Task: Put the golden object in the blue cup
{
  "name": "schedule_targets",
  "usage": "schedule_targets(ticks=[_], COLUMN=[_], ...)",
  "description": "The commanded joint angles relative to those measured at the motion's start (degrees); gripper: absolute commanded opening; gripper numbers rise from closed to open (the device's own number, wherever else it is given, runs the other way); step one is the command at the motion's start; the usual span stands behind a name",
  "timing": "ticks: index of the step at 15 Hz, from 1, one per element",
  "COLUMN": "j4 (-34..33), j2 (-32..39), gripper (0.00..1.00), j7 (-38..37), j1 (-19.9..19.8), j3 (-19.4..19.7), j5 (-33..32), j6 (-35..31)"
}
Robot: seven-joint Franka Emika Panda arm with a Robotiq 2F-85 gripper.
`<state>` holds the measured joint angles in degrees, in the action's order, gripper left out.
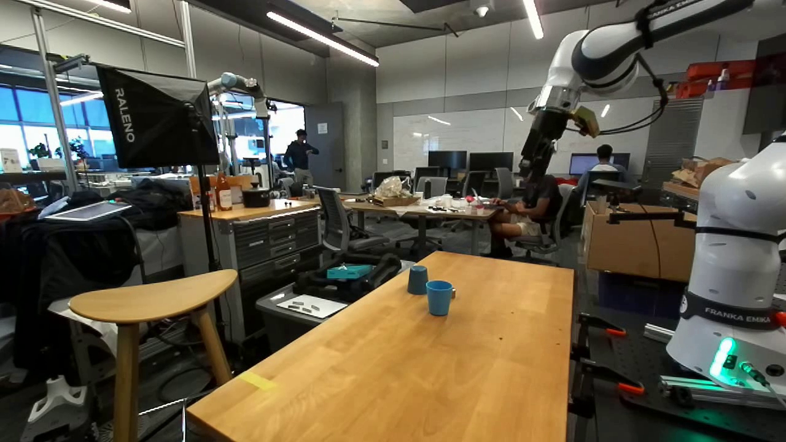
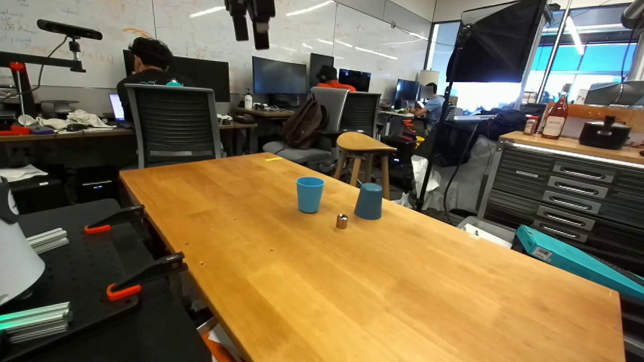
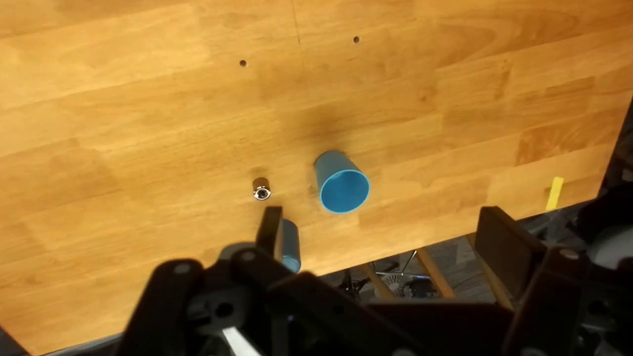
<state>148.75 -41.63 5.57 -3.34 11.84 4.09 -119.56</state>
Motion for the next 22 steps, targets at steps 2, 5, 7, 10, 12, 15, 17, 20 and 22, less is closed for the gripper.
schedule_targets(ticks=[2, 5, 7, 10, 12, 15, 17, 20, 22], j4=[-3.37, -6.60, -9.68, -15.11, -17.60, -21.11, -23.55, -26.97, -29.09], j2=[18.44, 29.78, 37.11, 47.74, 52.85, 60.25, 64.49, 69.57, 72.21], gripper=[1.00, 1.00, 1.00, 1.00, 1.00, 1.00, 1.00, 1.00, 1.00], j7=[0.88, 2.51, 2.67, 2.97, 1.90, 0.66, -0.25, -1.86, -2.75], j1=[3.84, 2.60, 1.92, 0.35, -1.07, -2.97, -3.90, -4.61, -4.89], j3=[0.76, 0.47, 0.38, -0.55, -1.52, -2.93, -3.86, -4.75, -5.47], j5=[1.03, 2.85, 3.92, 5.76, 4.97, 4.72, 4.21, 3.69, 3.92], j6=[-12.48, -18.24, -20.93, -24.20, -26.55, -29.57, -30.78, -32.48, -33.54])
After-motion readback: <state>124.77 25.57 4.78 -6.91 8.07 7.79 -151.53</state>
